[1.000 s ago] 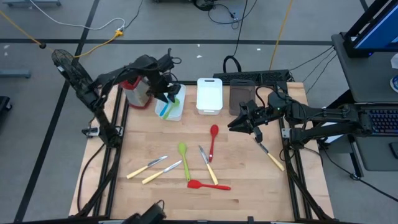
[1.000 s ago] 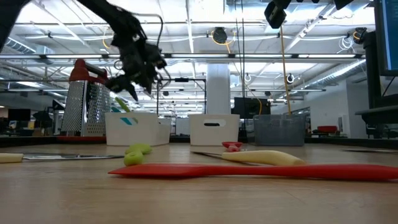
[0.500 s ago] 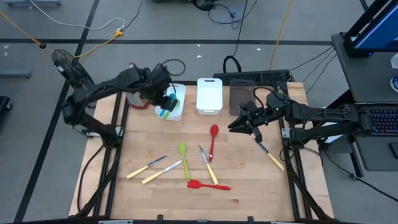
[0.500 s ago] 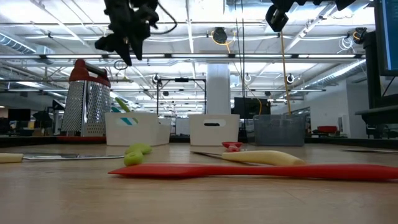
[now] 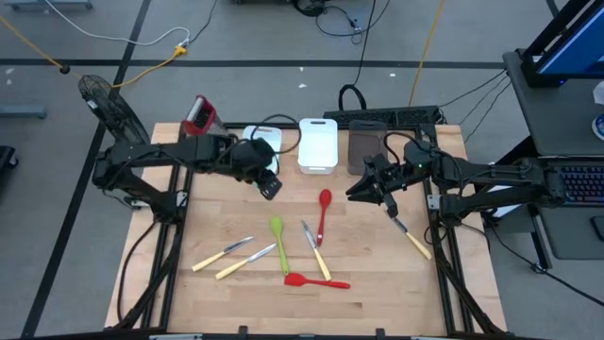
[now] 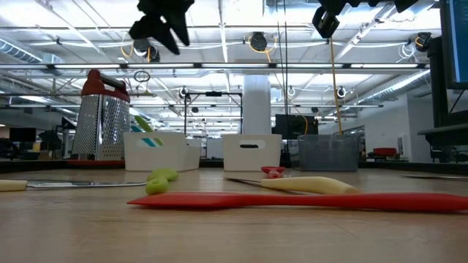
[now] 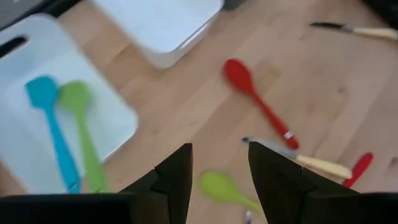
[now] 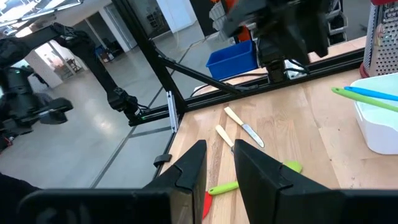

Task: Pick & Place Kitchen Items
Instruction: Put the red spatula into the left white bin

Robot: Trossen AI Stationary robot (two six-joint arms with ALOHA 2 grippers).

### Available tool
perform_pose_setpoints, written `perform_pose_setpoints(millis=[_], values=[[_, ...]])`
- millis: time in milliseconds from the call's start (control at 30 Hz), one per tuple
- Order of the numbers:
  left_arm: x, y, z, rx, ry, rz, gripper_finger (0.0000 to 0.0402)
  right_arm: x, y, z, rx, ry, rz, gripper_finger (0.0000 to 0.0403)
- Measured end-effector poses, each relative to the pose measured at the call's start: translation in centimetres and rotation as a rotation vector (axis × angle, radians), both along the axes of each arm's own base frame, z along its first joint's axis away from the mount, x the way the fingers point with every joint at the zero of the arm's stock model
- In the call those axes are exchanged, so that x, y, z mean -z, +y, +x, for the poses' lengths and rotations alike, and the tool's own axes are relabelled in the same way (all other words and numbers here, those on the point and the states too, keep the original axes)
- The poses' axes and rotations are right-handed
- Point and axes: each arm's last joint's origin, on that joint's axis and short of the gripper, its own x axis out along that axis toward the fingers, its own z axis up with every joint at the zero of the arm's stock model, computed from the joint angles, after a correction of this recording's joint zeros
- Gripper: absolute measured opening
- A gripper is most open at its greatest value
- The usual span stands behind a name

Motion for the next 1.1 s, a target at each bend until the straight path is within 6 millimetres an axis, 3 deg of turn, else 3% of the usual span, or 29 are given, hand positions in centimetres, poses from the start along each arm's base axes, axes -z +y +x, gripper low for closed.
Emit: perform_pose_setpoints(millis=[333, 767, 900, 1100], values=[[-1.3, -4.4, 1.0, 0.111, -0.155, 0.169, 0.0159, 0.3, 0.0, 0.0, -0.007, 0.018, -0.020, 0.0073], [-2.0, -6.3, 0.0, 0.142, -0.176, 0.235, 0.0159, 0.5, 0.1, -0.1, -0.014, 0.034, -0.038, 0.0073], [-2.3, -6.6, -0.7, 0.165, -0.175, 0.248, 0.0159, 0.4, 1.0, 0.0, -0.066, 0.000, -0.096, 0.0073], [-0.7, -6.9, -2.4, 0.115, -0.196, 0.221, 0.0159, 0.0, 3.6, 0.2, -0.184, -0.075, -0.152, 0.0073]])
